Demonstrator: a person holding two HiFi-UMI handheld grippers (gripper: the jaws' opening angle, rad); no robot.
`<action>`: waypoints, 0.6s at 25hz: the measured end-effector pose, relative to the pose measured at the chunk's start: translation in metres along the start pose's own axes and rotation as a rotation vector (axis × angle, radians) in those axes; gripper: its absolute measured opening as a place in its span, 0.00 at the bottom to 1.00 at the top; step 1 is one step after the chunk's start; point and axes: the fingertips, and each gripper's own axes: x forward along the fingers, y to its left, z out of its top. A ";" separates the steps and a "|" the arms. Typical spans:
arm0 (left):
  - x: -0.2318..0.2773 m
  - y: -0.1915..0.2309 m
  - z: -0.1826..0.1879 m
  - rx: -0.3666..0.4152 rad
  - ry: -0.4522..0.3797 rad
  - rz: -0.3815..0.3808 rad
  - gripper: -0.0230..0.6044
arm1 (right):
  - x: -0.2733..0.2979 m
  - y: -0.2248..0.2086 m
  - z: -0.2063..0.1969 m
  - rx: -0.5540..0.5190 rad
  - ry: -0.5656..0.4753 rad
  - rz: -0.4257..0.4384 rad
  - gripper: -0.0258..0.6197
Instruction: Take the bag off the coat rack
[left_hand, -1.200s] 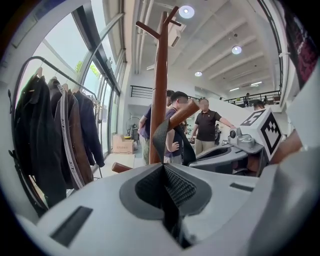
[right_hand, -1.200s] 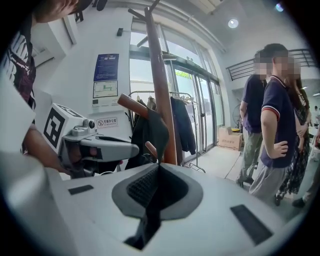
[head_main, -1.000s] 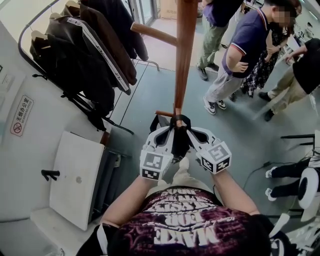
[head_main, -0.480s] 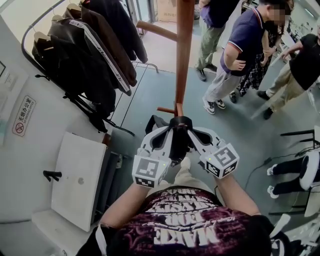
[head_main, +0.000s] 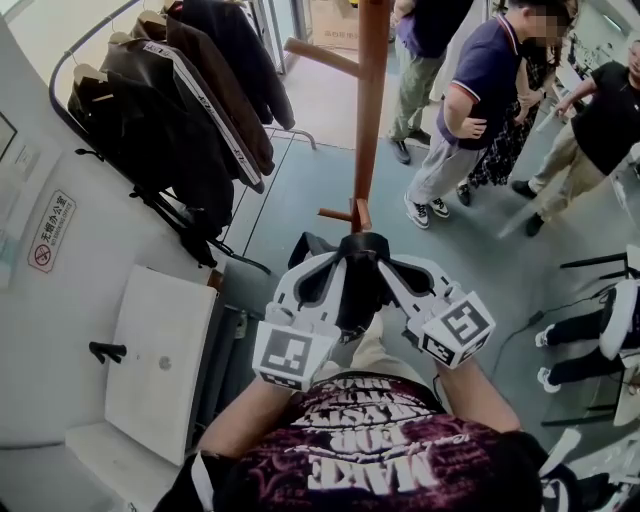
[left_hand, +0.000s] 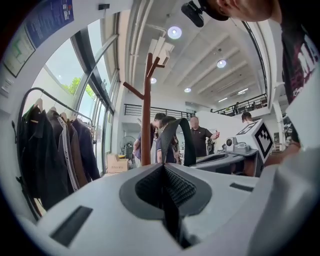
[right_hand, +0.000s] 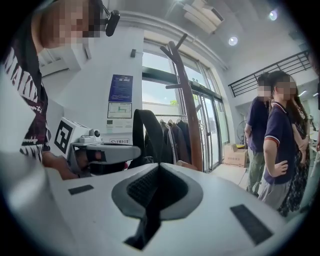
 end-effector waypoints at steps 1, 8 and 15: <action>-0.003 -0.001 0.005 0.005 -0.011 -0.005 0.05 | -0.002 0.002 0.005 -0.002 -0.007 0.001 0.05; -0.023 -0.009 0.032 0.001 -0.058 -0.014 0.05 | -0.015 0.021 0.034 -0.032 -0.055 0.004 0.05; -0.036 -0.011 0.055 0.017 -0.079 -0.029 0.05 | -0.022 0.033 0.056 -0.038 -0.078 0.009 0.05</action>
